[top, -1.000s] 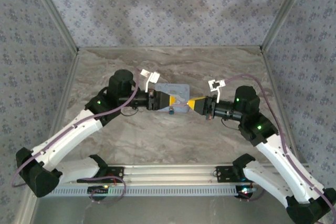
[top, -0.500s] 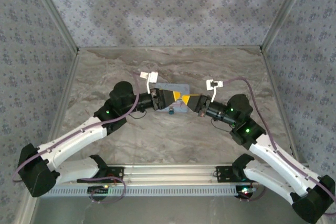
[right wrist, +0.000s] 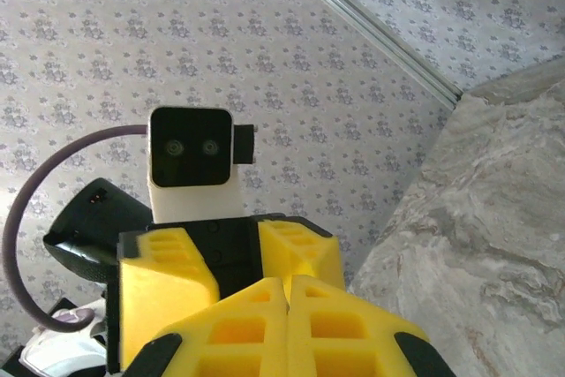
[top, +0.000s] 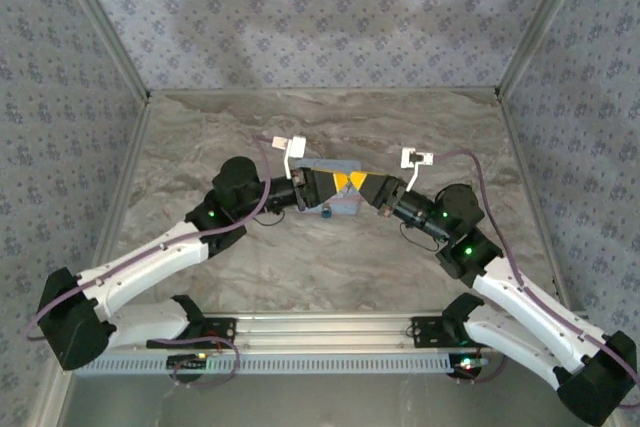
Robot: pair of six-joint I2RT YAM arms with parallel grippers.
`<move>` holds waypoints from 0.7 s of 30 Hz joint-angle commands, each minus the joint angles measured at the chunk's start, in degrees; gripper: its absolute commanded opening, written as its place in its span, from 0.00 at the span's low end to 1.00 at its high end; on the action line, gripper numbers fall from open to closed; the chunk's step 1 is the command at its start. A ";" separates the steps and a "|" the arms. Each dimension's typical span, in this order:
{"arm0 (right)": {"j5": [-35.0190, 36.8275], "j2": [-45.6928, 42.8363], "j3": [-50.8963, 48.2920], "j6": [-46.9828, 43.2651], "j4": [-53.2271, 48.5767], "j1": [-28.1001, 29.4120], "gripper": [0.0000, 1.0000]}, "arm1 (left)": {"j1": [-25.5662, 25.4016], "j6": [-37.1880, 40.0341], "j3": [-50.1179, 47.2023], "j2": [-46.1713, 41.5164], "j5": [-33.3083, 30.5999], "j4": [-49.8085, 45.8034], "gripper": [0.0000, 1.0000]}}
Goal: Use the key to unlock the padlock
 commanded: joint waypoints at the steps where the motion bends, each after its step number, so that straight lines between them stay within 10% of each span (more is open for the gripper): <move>1: 1.26 -0.20 -0.29 0.70 2.71 0.26 0.00 | -0.49 0.35 1.75 0.46 1.23 2.71 0.33; 10: 0.43 0.35 -0.51 0.87 3.30 0.22 0.00 | -0.53 1.06 2.91 0.96 1.64 2.71 0.09; 15: 0.29 0.25 -1.08 1.34 3.94 0.20 0.00 | -0.53 1.29 2.73 0.37 0.97 2.64 0.26; 21: 0.12 0.25 -1.60 1.71 4.29 0.05 0.00 | -0.60 1.34 2.76 0.06 1.07 3.31 0.16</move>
